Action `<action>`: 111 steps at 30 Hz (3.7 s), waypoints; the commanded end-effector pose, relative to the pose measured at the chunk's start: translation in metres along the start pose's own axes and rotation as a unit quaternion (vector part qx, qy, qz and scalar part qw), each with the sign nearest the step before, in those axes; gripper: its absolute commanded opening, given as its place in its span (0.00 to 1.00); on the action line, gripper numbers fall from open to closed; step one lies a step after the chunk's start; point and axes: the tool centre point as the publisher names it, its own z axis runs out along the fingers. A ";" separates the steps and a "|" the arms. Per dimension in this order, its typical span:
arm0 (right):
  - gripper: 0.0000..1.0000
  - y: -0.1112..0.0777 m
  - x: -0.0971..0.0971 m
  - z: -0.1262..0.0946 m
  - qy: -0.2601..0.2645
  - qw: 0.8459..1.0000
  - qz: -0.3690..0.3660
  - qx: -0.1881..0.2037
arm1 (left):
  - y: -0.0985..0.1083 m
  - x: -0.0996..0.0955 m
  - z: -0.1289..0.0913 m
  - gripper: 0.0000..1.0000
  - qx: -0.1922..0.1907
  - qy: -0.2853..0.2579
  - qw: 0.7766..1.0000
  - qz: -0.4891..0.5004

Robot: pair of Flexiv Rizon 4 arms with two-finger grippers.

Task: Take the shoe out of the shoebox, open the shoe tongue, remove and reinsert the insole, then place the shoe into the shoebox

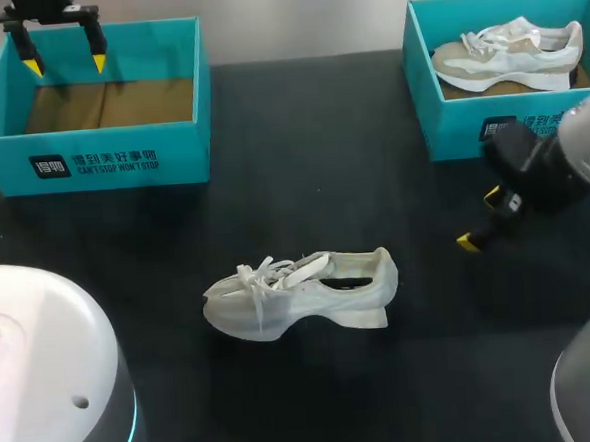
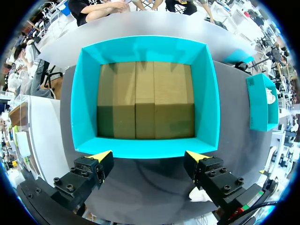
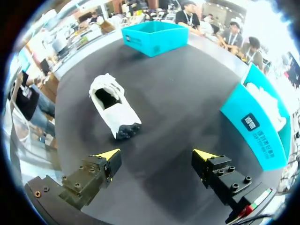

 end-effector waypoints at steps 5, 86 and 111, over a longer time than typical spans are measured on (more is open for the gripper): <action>1.00 -0.019 -0.009 -0.002 0.097 0.981 -0.062 -0.157 | 0.000 0.000 0.000 1.00 0.000 0.000 1.000 0.000; 1.00 -0.007 0.042 0.096 0.151 0.897 -0.246 -0.335 | 0.000 0.000 0.000 1.00 0.000 0.000 1.000 0.000; 1.00 0.029 0.070 0.141 0.187 0.867 -0.262 -0.380 | 0.000 0.000 0.000 1.00 0.000 0.000 1.000 0.000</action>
